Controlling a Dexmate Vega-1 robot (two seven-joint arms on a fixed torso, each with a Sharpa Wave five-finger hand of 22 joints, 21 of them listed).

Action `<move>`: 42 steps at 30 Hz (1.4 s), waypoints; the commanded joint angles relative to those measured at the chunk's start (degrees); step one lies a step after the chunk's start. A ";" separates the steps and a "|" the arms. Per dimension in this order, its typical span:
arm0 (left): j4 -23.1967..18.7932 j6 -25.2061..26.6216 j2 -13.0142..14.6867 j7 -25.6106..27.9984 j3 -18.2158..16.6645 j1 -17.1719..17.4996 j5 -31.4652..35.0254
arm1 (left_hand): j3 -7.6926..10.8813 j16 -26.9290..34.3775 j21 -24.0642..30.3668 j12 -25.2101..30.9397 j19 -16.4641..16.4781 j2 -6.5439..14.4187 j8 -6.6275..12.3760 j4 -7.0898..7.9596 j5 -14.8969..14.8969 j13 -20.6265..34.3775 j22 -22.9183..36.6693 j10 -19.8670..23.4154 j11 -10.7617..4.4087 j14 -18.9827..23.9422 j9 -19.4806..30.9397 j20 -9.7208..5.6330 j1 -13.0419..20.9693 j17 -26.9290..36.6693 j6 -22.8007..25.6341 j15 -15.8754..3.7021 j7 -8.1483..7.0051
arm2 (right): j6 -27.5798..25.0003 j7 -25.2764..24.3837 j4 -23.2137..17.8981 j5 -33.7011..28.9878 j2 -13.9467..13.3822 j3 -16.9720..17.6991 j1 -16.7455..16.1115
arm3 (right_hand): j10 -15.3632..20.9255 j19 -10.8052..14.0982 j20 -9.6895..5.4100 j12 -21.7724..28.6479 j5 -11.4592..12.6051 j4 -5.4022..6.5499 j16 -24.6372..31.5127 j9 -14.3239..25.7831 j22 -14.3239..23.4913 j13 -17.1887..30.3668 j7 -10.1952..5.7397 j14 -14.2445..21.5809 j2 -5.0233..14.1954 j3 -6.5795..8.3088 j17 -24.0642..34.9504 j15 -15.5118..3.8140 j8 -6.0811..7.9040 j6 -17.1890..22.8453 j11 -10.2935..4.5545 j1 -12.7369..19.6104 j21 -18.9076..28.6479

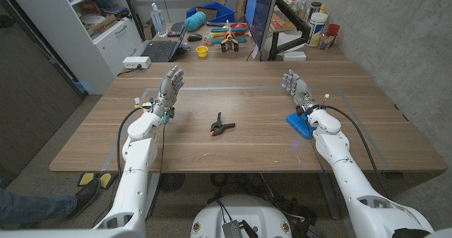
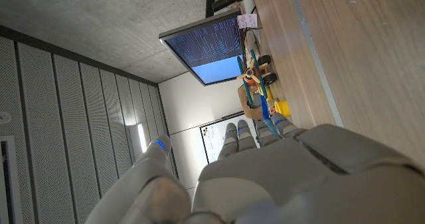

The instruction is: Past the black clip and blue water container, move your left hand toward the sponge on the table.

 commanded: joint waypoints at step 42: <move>-6.29 -0.84 0.23 0.54 -4.62 5.92 3.24 | 0.22 0.32 -1.04 0.19 -1.95 0.33 0.51 -1.15 0.53 0.20 0.35 1.28 0.09 1.28 0.34 0.94 2.22 0.18 2.00 0.08 0.07 | 0.52 1.05 -0.14 -1.09 0.92 1.36 -0.02 | 0.99 0.66 -0.34 0.44 0.38 -0.15 0.14 0.10 0.35 0.29 -0.30 0.83 0.54 -0.53 0.08 0.16 0.20 0.85 -0.02 -0.01 -1.34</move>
